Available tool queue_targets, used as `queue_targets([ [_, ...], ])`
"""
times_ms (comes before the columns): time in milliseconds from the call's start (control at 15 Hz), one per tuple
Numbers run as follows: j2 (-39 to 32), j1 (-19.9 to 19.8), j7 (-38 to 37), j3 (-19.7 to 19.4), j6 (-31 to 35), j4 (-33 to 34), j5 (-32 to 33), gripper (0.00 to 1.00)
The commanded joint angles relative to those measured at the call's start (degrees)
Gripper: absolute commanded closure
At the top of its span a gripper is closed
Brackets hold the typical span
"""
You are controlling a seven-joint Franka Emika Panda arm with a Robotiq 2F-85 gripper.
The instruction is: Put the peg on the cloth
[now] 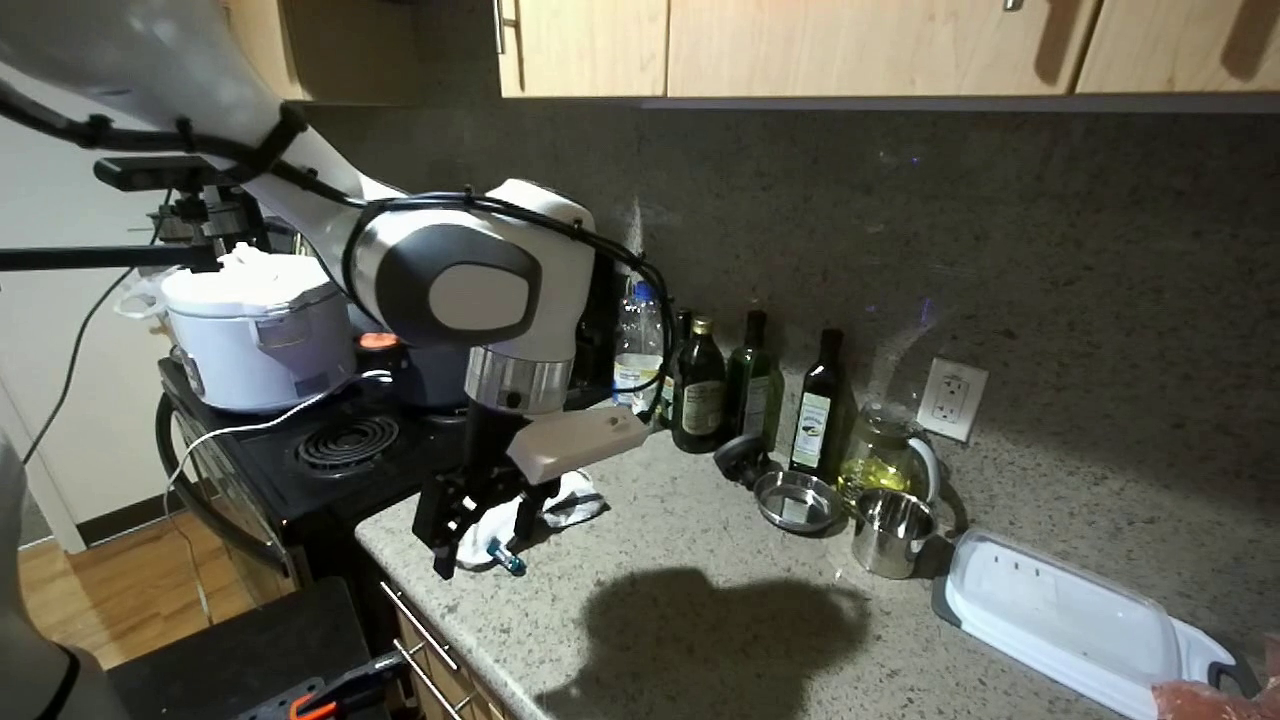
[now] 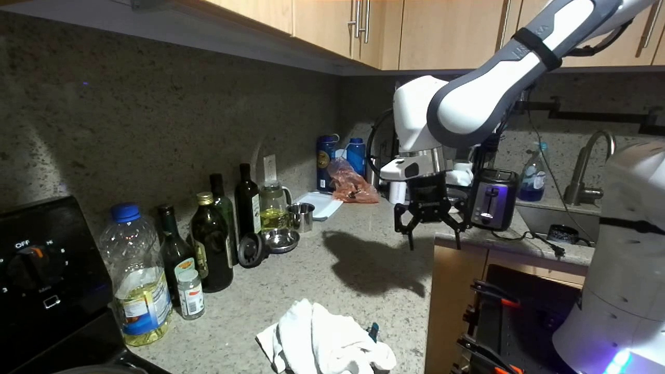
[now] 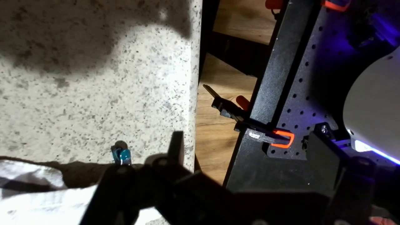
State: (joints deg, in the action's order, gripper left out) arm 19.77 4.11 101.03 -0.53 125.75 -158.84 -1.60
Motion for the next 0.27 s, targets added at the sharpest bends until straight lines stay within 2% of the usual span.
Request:
queue_targets([
  [0,-0.04,0.99,-0.32,-1.06,-0.12,0.06,0.37,0.00],
  [200,-0.47,1.08,-0.30,-1.02,-0.12,0.08,0.34,0.00],
])
